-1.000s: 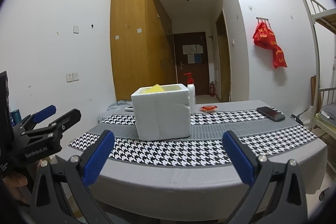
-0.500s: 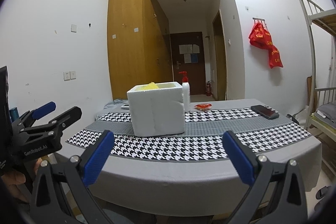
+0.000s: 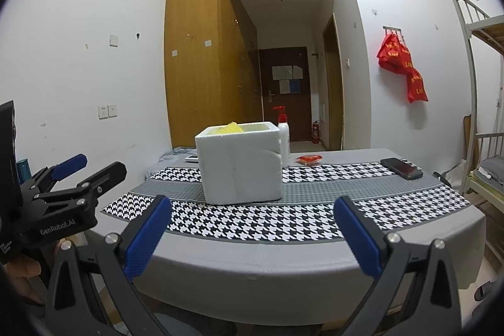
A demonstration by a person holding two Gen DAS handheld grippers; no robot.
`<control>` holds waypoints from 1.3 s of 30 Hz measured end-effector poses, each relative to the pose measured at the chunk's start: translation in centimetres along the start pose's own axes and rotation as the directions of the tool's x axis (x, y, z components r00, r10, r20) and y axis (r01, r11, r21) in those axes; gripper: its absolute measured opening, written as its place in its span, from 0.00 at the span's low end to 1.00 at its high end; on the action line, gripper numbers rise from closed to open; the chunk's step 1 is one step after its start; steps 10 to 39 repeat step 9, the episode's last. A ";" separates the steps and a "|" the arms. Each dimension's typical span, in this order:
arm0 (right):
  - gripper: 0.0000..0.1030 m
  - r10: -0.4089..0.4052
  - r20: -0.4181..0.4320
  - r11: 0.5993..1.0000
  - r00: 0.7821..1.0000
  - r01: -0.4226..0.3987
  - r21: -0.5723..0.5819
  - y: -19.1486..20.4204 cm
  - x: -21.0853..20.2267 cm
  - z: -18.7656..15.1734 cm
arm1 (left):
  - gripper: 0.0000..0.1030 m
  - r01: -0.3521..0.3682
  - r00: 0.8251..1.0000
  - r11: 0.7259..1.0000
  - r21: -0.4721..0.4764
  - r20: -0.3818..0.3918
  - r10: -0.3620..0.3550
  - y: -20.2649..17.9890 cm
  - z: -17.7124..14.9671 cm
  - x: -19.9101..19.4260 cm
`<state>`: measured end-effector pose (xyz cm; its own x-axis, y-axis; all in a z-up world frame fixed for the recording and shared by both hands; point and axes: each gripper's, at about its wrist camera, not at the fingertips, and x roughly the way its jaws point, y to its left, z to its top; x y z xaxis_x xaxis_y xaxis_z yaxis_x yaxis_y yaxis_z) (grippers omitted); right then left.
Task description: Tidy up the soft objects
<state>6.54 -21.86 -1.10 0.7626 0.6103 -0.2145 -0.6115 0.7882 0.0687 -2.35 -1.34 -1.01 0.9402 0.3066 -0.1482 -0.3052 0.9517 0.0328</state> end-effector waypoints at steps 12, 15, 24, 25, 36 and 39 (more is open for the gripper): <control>1.00 0.002 -0.001 1.000 1.000 -0.002 0.001 -0.2 -0.3 0.0 | 0.99 0.024 1.000 1.000 0.007 0.002 -0.024 -0.1 -0.1 0.0; 1.00 0.002 -0.001 1.000 1.000 -0.002 0.001 -0.2 -0.3 0.0 | 0.99 0.024 1.000 1.000 0.007 0.002 -0.024 -0.1 -0.1 0.0; 1.00 0.002 -0.001 1.000 1.000 -0.002 0.001 -0.2 -0.3 0.0 | 0.99 0.024 1.000 1.000 0.007 0.002 -0.024 -0.1 -0.1 0.0; 1.00 0.002 -0.001 1.000 1.000 -0.002 0.001 -0.2 -0.3 0.0 | 0.99 0.024 1.000 1.000 0.007 0.002 -0.024 -0.1 -0.1 0.0; 1.00 0.002 -0.001 1.000 1.000 -0.002 0.001 -0.2 -0.3 0.0 | 0.99 0.024 1.000 1.000 0.007 0.002 -0.024 -0.1 -0.1 0.0; 1.00 0.002 -0.001 1.000 1.000 -0.002 0.001 -0.2 -0.3 0.0 | 0.99 0.024 1.000 1.000 0.007 0.002 -0.024 -0.1 -0.1 0.0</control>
